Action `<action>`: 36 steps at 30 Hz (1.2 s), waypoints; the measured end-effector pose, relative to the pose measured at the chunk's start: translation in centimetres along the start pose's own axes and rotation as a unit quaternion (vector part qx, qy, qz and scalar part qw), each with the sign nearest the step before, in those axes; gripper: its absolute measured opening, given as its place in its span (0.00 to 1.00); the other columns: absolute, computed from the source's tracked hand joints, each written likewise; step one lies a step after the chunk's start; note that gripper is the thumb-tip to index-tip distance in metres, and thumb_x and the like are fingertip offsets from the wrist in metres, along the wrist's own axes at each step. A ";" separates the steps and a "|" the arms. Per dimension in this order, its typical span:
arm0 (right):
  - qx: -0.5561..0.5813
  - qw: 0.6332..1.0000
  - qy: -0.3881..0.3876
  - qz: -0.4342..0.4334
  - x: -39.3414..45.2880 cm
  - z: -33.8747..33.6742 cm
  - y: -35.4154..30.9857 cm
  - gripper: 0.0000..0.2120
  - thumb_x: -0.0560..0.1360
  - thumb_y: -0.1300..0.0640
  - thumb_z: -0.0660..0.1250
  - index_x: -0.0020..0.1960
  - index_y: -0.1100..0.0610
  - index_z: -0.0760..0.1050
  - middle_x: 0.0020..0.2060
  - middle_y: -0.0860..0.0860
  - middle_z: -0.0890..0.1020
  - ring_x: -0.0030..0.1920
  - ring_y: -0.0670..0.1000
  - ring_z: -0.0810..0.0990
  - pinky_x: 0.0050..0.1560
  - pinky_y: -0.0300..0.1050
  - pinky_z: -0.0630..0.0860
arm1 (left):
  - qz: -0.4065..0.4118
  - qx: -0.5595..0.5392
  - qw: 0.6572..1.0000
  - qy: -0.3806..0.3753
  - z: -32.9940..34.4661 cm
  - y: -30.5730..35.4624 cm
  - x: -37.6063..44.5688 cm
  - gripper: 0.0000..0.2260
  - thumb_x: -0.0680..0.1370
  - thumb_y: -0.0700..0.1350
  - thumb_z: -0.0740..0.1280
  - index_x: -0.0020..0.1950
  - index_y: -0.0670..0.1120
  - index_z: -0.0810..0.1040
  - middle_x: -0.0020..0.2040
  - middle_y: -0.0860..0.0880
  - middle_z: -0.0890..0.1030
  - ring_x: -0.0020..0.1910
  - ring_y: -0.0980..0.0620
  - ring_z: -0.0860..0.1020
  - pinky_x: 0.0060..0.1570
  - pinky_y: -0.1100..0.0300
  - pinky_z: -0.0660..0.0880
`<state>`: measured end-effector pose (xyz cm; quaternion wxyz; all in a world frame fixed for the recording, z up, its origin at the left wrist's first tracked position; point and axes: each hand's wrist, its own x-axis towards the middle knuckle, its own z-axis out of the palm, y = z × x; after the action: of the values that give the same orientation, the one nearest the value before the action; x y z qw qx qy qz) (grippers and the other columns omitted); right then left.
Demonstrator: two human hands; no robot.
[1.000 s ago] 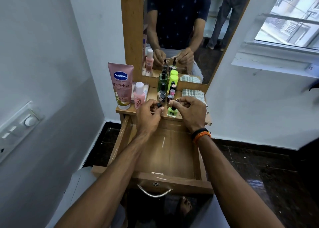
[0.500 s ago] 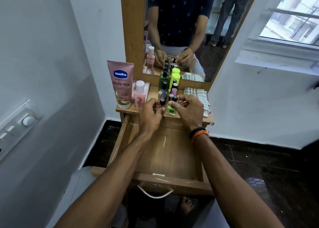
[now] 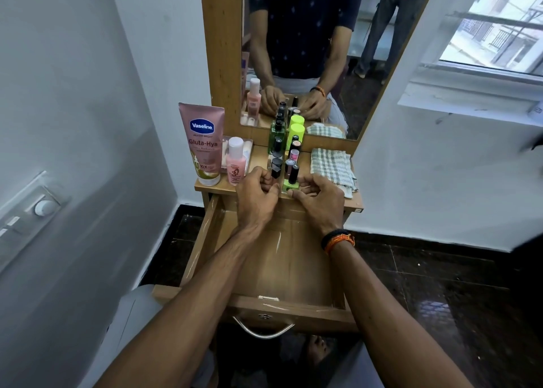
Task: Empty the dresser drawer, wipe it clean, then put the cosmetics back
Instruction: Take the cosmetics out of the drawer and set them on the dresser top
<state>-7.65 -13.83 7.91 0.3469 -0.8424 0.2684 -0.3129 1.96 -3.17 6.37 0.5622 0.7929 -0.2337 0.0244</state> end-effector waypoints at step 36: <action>-0.004 1.000 0.000 0.002 0.4 0.7 0.0 0.16 0.71 0.58 0.78 0.58 0.57 0.81 0.49 0.52 0.84 0.49 0.49 0.82 0.54 0.49 0.82 | 0.007 0.014 0.999 0.029 0.3 -0.1 0.0 0.08 0.72 0.39 0.75 0.44 0.45 0.77 0.38 0.52 0.79 0.37 0.59 0.76 0.34 0.71 0.73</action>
<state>-6.85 -13.83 7.69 0.3445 -0.8430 0.2713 -0.3115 1.99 -3.40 6.16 0.5577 0.7978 -0.2226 0.0545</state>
